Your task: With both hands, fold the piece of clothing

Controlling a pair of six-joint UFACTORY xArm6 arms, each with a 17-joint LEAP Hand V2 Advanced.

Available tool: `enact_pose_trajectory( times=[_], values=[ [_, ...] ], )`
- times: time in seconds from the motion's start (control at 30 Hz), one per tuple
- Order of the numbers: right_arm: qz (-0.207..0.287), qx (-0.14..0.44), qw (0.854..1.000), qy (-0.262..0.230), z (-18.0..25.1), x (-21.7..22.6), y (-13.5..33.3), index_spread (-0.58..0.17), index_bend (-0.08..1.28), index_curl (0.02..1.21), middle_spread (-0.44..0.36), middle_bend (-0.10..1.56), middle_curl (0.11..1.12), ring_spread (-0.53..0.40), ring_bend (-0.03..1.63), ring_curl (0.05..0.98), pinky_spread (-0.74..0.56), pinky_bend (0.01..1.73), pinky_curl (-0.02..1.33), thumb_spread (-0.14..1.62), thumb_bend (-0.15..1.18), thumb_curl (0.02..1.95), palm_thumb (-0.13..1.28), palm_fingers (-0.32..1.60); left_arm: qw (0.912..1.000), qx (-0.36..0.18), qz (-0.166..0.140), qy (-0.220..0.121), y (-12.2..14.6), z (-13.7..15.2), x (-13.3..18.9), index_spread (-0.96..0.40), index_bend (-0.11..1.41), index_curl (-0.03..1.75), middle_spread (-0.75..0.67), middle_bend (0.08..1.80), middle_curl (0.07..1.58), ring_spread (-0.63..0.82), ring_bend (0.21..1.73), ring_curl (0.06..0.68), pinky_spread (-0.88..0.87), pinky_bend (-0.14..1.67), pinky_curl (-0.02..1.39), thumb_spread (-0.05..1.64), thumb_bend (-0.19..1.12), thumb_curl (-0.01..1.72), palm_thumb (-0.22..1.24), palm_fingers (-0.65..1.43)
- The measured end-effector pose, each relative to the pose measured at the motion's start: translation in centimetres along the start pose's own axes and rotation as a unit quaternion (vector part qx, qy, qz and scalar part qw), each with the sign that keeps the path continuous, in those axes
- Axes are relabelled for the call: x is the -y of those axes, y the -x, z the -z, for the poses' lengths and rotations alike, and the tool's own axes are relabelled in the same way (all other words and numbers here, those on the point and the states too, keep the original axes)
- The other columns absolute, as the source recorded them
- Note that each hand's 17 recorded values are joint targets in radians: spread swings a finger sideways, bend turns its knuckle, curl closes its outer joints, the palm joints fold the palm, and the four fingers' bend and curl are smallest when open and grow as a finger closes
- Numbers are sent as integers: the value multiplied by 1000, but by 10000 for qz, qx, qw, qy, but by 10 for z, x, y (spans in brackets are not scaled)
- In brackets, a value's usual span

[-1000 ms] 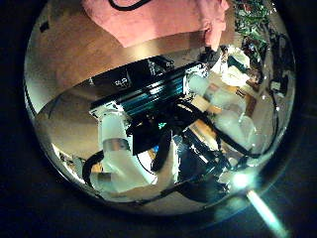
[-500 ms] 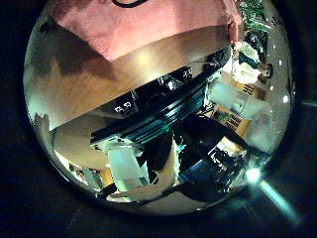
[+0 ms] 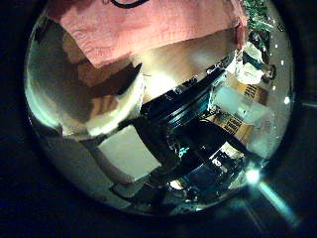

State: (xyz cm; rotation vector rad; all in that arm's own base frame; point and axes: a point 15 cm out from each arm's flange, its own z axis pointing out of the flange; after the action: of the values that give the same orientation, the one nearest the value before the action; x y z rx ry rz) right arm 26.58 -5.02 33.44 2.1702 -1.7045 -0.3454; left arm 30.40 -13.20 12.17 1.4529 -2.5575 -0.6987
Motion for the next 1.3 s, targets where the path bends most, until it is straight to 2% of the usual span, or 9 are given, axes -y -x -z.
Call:
enact_pose_trajectory(
  times=[0.13,0.23,0.4,0.67,0.77,0.87,1.3],
  values=[
    [52,148,9999,-19,-1,1,6,-340,150,239,42,249,352,145,641,245,364,635,256,1067,-22,254,100,44,10000,96,-4,6,5,7,5,-256,407,473,-278,830,671,-352,1047,329,-259,521,346,1122,25,341,551,987],
    [48,155,9999,-17,-1,1,6,-339,154,244,38,249,352,144,638,244,365,624,254,1076,-21,252,104,55,9998,167,-9,-98,11,16,7,-337,438,539,-345,852,739,-425,1133,394,-415,711,432,1148,67,383,676,1059],
    [-1,178,9998,1,-3,0,2,-342,162,256,9,284,362,116,631,242,359,585,245,1113,-10,256,152,118,9996,244,-27,-147,23,26,11,-457,479,658,-433,894,822,-472,1212,450,-559,918,533,1157,66,452,736,1074],
    [-181,240,9995,20,-6,-5,-8,-336,156,264,-28,312,370,53,646,245,340,552,238,1164,-11,253,203,196,9996,173,137,-182,50,40,10,-592,491,860,-512,951,907,-473,1293,494,-626,1065,608,1152,35,544,752,1055],
    [-260,293,9992,107,-14,-7,-11,-335,161,269,-45,326,375,16,656,249,329,540,235,1182,-9,254,233,222,9997,142,189,-112,62,45,5,-628,471,934,-529,963,929,-472,1308,502,-632,1082,621,1152,23,571,754,1037],
    [-256,379,9983,366,-39,-9,-9,-335,162,274,-56,328,377,-5,669,254,315,534,234,1192,-10,256,260,235,9996,76,249,-90,74,49,3,-658,445,1005,-542,968,946,-470,1317,506,-635,1103,632,1148,10,595,753,1030],
    [-323,421,9982,278,-66,18,-24,-341,166,292,-91,339,387,-74,668,256,258,528,231,1185,-11,273,390,251,9984,-138,549,1,113,50,-10,-729,323,1259,-574,968,992,-464,1340,511,-641,1110,649,1148,-7,669,751,1009]
  ],
)
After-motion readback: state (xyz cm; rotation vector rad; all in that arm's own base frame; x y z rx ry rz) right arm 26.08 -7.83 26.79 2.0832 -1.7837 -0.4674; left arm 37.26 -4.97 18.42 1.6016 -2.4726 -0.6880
